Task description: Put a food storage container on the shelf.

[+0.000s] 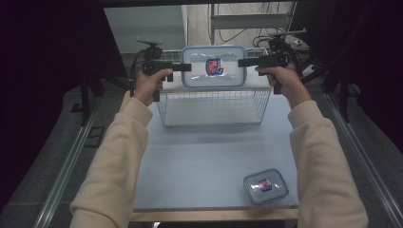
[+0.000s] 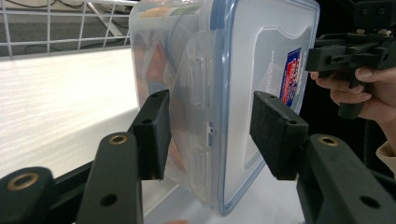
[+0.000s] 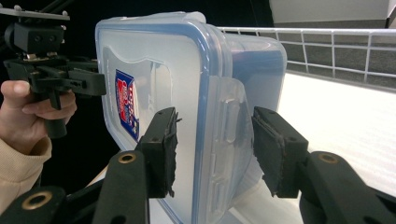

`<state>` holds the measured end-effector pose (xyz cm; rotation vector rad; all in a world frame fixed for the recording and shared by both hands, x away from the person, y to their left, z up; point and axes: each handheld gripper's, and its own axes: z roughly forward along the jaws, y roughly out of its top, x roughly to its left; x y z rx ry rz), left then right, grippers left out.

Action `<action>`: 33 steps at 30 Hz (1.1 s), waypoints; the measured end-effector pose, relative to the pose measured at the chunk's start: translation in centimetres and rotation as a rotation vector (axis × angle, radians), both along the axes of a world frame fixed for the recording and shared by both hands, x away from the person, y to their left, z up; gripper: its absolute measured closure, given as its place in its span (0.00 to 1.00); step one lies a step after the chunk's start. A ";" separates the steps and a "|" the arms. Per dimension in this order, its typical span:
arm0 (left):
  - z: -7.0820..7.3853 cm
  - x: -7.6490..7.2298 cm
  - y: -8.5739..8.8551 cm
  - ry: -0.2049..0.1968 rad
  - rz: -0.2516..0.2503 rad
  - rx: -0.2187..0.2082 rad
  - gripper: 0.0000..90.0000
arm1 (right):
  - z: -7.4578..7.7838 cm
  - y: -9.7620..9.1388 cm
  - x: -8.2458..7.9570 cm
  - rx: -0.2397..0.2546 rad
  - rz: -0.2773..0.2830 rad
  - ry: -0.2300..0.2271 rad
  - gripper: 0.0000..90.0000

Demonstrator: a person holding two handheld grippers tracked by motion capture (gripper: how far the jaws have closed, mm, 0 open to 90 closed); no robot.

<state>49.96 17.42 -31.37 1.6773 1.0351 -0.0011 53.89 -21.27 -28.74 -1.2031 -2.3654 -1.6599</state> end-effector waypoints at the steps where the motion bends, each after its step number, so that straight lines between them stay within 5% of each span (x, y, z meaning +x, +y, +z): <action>1: 0.0 0.0 0.0 0.000 0.000 0.000 0.55 | -0.1 0.0 0.1 0.008 -0.002 0.003 0.57; 9: -0.1 0.9 -0.2 0.044 0.047 -0.040 0.53 | 0.0 0.6 1.0 0.003 -0.055 0.035 0.53; 24: -1.0 2.8 -0.2 0.100 0.129 -0.105 0.44 | -0.9 1.5 2.1 0.068 -0.205 0.128 0.50; 33: -1.4 2.7 -0.3 0.083 0.129 -0.079 0.42 | -1.2 2.0 1.9 0.027 -0.242 0.097 0.46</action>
